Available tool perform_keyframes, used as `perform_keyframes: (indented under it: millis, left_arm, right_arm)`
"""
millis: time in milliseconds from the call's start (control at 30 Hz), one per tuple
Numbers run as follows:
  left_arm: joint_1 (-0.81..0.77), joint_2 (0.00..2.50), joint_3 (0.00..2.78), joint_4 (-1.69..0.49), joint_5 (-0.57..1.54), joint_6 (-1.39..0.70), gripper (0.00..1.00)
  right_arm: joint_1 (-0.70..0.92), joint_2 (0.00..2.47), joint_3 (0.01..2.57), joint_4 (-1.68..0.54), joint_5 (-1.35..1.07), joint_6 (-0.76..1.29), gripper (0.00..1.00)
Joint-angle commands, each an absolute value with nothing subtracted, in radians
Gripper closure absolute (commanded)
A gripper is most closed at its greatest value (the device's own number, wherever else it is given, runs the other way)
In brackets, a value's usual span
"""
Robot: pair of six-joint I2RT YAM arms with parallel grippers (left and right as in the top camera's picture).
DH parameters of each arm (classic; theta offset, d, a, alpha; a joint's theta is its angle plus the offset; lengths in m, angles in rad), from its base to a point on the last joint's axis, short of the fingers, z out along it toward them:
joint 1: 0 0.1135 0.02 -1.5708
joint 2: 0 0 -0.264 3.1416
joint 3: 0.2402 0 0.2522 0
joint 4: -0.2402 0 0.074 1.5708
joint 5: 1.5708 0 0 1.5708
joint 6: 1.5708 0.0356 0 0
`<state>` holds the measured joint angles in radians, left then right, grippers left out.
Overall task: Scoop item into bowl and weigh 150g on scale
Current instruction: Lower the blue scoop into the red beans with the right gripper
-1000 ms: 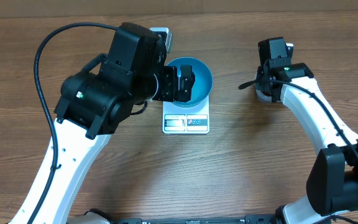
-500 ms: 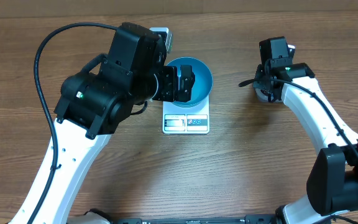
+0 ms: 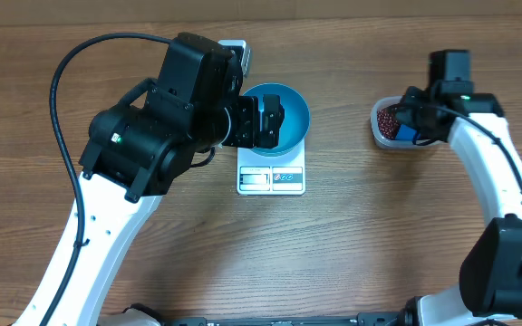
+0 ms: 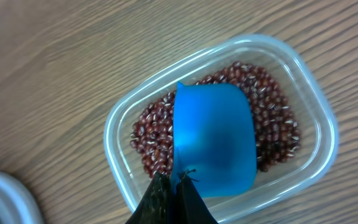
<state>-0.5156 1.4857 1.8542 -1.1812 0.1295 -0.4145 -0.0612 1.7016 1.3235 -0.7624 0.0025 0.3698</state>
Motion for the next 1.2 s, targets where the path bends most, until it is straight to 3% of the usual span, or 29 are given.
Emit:
perform_keyframes:
  millis: [0,733,1167]
  left_arm:
    - [-0.516,1.468,1.877,-1.181,0.120,-0.396,0.00]
    - [-0.516,1.468,1.877,-1.181,0.120,-0.396,0.00]
    - [-0.516,1.468,1.877,-1.181,0.120,-0.396,0.00]
  right_arm:
    - [-0.106,1.683,1.342,-0.778,-0.222,0.338,0.96]
    - [-0.120,1.688,1.342,-0.868,-0.337,0.318,0.96]
    - [-0.178,1.688,1.342,-0.889,-0.383,0.442,0.96]
